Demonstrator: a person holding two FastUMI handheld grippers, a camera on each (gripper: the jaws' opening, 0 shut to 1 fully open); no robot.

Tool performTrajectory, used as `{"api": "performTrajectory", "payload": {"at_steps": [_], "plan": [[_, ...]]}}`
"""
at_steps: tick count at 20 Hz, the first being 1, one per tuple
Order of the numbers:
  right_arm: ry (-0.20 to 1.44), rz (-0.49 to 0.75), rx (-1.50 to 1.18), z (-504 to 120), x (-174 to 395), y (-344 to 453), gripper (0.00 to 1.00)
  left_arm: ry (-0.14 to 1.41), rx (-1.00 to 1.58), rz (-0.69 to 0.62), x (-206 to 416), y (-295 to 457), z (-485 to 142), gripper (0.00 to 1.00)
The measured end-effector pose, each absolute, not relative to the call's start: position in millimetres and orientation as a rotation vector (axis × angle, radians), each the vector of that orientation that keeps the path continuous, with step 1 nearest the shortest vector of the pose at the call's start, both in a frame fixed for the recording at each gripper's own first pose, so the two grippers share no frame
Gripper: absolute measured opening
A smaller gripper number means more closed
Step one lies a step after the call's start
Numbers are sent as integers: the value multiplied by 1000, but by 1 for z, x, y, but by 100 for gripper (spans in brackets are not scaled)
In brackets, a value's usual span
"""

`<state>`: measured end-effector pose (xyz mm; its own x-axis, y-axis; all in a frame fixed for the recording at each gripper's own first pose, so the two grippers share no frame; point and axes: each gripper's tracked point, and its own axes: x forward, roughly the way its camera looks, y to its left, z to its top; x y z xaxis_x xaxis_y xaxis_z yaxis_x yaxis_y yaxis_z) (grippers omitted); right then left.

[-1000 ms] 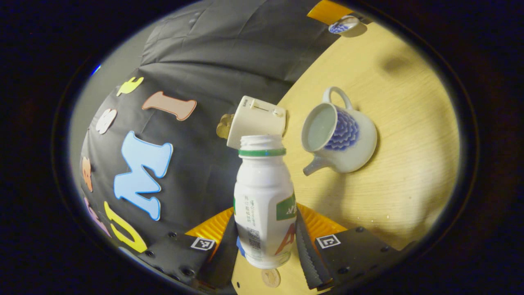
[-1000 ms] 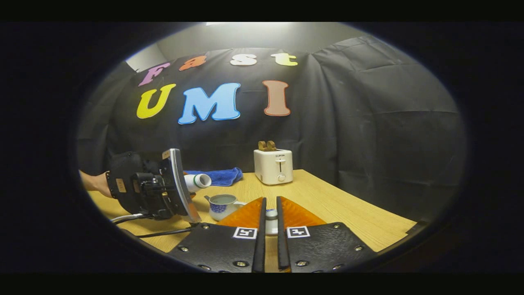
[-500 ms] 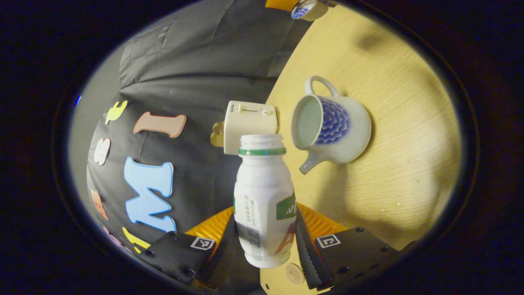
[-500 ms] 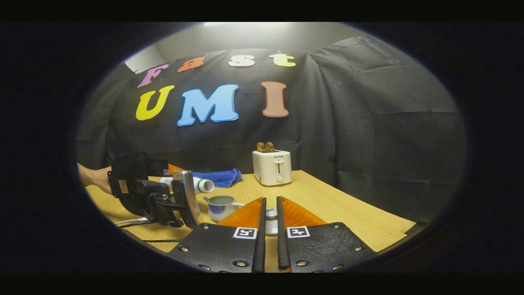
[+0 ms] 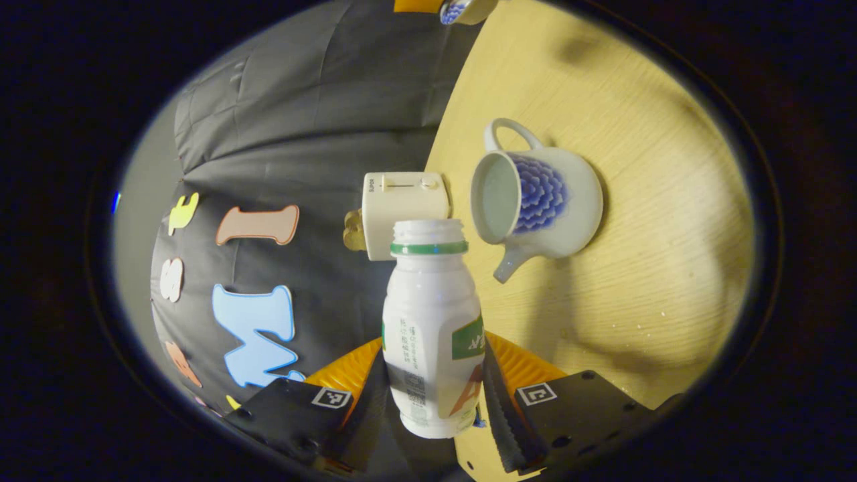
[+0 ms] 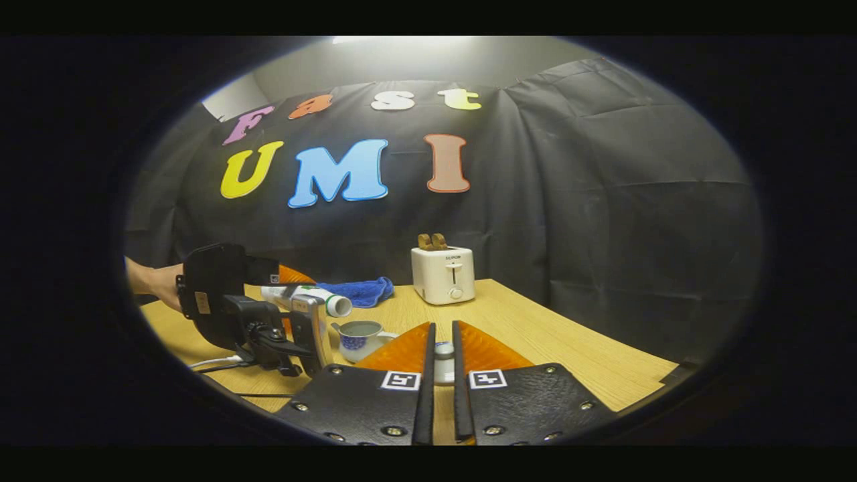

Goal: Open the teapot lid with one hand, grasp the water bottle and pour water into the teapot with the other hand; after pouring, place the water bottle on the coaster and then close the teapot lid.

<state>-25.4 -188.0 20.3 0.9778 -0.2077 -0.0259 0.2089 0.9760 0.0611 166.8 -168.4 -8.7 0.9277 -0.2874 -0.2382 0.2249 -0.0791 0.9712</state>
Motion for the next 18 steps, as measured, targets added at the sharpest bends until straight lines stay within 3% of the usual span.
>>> {"api": "performTrajectory", "payload": {"at_steps": [3,4,5,10,18], "plan": [[10,-214,71,21,-26,-190,12,-51,1627,-427,168,-169,-7,75],[10,-215,70,21,-26,-189,12,-54,1643,-425,169,-169,-6,81],[11,-214,71,22,-25,-189,12,-58,1656,-425,169,-169,-5,75],[17,-215,75,19,-25,-191,12,-67,1696,-429,171,-172,-3,78],[18,-212,89,18,-26,-192,12,-77,1764,-423,173,-170,0,75]]}}
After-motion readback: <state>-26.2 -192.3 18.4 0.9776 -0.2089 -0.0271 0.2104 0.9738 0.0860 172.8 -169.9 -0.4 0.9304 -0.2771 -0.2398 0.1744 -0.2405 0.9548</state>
